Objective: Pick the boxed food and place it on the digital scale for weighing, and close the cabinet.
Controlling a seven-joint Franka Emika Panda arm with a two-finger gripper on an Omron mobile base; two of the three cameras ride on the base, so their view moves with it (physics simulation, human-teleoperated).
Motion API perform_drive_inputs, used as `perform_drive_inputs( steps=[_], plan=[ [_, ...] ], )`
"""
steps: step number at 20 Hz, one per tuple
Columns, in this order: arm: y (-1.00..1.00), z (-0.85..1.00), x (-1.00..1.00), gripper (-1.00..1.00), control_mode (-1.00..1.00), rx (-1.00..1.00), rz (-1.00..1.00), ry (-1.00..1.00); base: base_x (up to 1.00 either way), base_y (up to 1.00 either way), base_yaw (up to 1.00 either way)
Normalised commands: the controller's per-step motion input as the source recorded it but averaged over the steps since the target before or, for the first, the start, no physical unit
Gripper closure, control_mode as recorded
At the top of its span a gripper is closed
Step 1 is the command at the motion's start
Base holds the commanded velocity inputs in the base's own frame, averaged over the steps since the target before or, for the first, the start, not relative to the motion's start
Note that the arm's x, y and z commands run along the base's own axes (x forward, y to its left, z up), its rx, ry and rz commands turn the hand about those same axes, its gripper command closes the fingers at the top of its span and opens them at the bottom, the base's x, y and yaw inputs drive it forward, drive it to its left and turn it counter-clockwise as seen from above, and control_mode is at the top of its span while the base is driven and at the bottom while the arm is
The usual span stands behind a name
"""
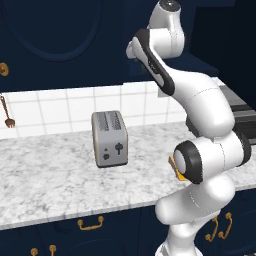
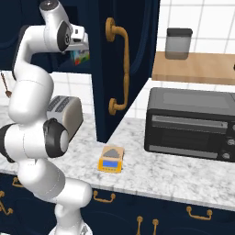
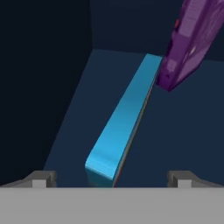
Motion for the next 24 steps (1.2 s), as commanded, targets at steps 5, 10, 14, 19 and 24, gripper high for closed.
perform_drive_inputs(
  steps=[5,10,14,19,24],
  plan=[
    [0.0,-0.01,0.26,-1.0,-1.0,0.0,0.0,0.0,0.0,0.0,0.0],
    [-0.05,0.0,0.18,-1.0,-1.0,0.0,0.02,0.0,0.0,0.0,0.0],
    [-0.01,0.0,0.44,-1.0,-1.0,0.01,0.08,0.0,0.0,0.0,0.0],
    [-0.03,0.0,0.4,-1.0,-1.0,0.01,0.12,0.0,0.0,0.0,0.0],
    [0.0,-0.06,0.42,-1.0,-1.0,0.0,0.01,0.0,0.0,0.0,0.0]
  ],
)
